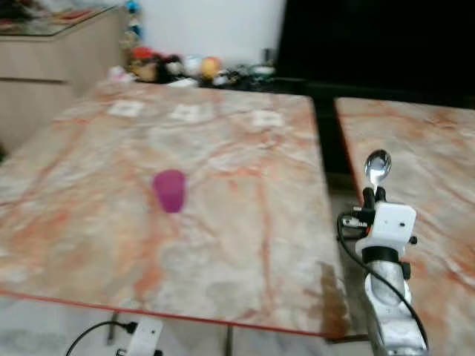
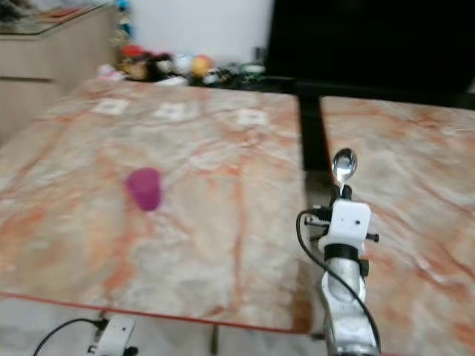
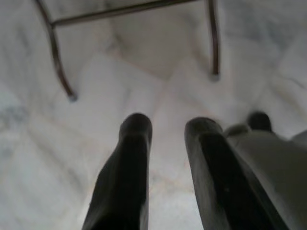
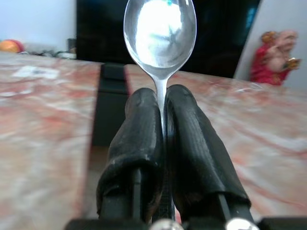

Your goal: Setting the table

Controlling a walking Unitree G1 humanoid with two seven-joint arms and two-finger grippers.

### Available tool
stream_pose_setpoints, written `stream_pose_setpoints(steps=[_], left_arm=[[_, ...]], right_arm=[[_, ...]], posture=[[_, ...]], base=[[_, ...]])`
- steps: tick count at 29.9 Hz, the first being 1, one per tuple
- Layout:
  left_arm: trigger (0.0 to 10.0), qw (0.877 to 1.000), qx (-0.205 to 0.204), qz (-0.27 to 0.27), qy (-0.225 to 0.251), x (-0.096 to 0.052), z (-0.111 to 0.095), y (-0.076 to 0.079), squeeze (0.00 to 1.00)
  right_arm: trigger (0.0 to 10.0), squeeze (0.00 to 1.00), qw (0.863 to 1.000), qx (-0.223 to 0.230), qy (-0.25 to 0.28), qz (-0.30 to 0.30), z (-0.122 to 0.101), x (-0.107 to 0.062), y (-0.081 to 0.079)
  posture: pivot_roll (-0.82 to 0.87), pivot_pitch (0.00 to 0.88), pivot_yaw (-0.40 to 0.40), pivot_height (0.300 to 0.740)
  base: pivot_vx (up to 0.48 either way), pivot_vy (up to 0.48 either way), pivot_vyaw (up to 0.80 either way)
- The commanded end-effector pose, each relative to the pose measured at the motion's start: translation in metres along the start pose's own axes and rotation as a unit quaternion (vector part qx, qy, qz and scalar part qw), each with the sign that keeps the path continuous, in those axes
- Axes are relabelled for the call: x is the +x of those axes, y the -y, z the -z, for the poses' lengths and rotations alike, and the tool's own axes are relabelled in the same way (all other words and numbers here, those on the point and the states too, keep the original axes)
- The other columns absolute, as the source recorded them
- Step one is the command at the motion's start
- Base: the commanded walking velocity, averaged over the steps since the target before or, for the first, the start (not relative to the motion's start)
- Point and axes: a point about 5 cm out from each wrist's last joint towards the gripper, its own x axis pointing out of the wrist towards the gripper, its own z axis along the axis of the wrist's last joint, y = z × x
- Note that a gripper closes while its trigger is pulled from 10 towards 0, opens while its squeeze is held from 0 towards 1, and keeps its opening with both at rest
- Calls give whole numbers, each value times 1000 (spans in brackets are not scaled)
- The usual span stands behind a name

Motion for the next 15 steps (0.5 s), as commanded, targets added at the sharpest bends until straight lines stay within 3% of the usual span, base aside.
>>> stream_pose_setpoints(steps=[1, 15], left_arm=[[10000, 1000, 5, 2, -2, 0, 0, 1, 0], [10000, 1000, 6, 2, -2, 0, 0, 1, 0]], right_arm=[[10000, 0, 1000, 1, 12, 4, -5, 2, 2], [10000, 0, 1000, 2, 21, -3, -8, 3, -1]], posture=[[45, 0, -35, 740], [44, 0, -34, 740]], base=[[0, -341, 0], [0, -340, 0]])
